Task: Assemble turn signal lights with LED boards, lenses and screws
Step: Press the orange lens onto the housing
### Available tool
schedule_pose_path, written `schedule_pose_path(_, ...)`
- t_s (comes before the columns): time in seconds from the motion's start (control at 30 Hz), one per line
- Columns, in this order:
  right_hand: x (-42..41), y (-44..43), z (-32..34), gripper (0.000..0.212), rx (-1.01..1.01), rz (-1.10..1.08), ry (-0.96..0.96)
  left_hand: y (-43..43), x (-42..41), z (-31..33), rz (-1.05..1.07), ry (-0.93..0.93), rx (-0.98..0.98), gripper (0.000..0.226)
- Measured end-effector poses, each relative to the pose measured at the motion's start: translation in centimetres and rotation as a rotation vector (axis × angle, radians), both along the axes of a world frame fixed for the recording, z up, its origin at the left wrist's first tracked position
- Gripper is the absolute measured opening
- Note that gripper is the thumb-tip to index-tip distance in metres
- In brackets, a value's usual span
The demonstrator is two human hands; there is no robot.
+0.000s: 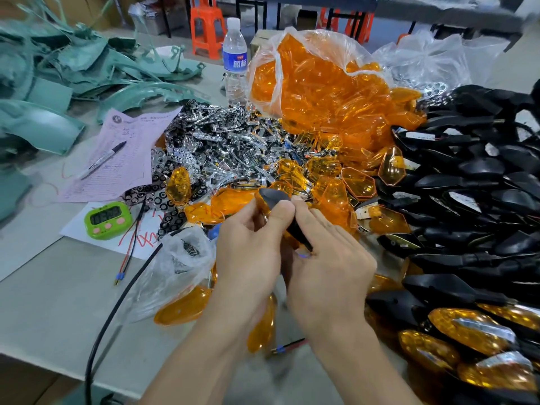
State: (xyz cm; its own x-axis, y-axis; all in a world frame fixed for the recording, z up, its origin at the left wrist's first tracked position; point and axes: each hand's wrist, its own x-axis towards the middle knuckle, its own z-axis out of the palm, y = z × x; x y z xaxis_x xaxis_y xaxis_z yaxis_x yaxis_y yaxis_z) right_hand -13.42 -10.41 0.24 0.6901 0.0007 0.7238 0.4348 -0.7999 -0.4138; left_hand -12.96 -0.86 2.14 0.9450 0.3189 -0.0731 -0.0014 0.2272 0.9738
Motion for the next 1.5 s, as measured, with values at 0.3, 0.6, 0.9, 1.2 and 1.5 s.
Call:
schedule_pose_path(0.3, -0.9, 1.8, 0.1, 0.060, 0.373, 0.424, 0.170, 2.1, -0.3, 0.0, 0.065, -0.064, -0.005, 0.031)
schedule_pose_path(0.6, -0.9, 1.4, 0.2, 0.061, 0.695, 0.561, 0.431, 1.7, -0.4, -0.4, 0.109, -0.173, 0.043, 0.035)
schedule_pose_path(0.9, -1.0, 2.0, 0.7, 0.069, 0.556, 0.425, 0.236, 1.7, 0.3, 0.0, 0.093, -0.183, 0.000, 0.012)
schedule_pose_path(1.2, 0.3, 3.0, 3.5, 0.069, -0.090, 0.522, 0.636, 4.4, 0.8, -1.1, 0.169, 0.096, -0.251, 0.022)
schedule_pose_path(1.5, 4.9, 8.1, 0.6, 0.024, -0.142, 0.463, 0.819, 11.6, -0.5, -3.3, 0.363, 0.072, -0.271, 0.029)
